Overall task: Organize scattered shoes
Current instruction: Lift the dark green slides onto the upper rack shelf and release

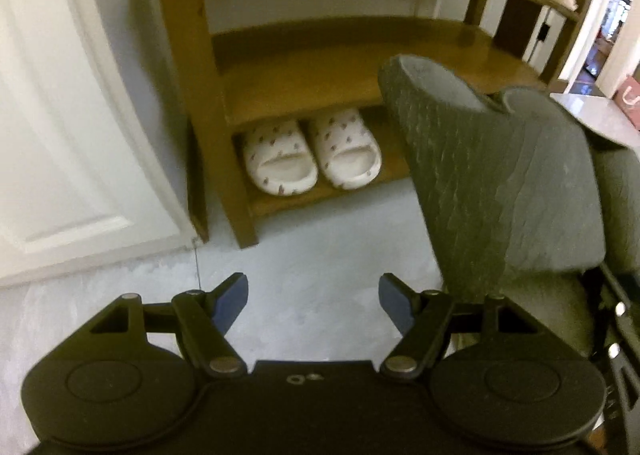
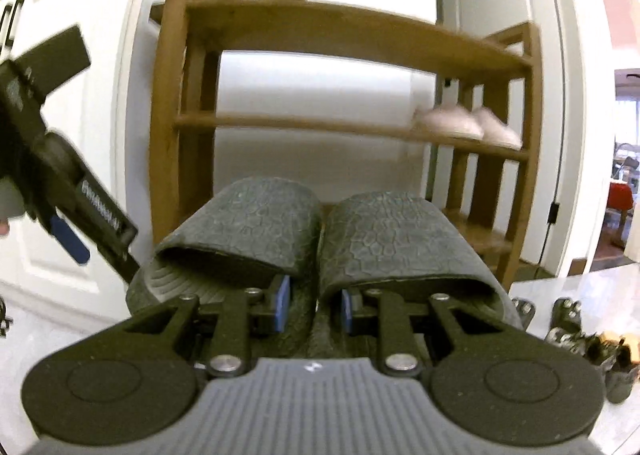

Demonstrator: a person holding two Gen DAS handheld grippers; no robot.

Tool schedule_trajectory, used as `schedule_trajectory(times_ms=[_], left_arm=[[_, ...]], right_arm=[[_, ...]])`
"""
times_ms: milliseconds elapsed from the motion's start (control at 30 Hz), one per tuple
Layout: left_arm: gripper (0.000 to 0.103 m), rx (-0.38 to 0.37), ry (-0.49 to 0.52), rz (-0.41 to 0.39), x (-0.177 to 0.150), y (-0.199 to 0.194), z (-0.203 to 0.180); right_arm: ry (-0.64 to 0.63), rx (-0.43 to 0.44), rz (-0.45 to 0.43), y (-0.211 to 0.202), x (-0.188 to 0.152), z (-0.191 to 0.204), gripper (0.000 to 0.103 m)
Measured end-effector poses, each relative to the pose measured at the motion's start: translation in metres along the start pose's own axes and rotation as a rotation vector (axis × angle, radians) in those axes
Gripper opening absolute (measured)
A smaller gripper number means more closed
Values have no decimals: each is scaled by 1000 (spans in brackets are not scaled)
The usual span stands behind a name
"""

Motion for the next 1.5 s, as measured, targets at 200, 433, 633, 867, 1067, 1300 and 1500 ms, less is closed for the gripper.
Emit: schedule_trajectory(times_ms=[200, 433, 633, 867, 1067, 1300, 1500], left_arm=[[73, 6, -1, -40, 19, -23, -5], [73, 10, -25, -37, 54, -43, 5], [73, 65, -58, -54, 104, -40, 15], [73, 140, -119, -103, 160, -17, 29], [73, 188, -140, -98, 171, 9, 38], [73, 188, -127, -36, 161, 32, 38], [73, 180, -118, -58, 157, 31, 24]], right_arm=[[-14, 2, -59, 7, 39, -13, 29], [-12, 41, -102, 33, 100, -19, 29], [-41, 76, -123, 94, 156, -11, 29], [-65, 106, -176, 193, 188, 7, 29], [-14, 183, -40, 288, 205, 16, 41], [12, 178, -37, 293, 194, 13, 86], [22, 196, -133, 257, 180, 5, 91]])
Point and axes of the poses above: each gripper's, at about its wrist camera, not at the fingertips, and y roughly the way its jaws point, z to its left, x to its top, the point moved 1 cm from there along y, roughly the way its jaws point, and after that the axes turned 9 degrees about -y, right-handed, at the moved point
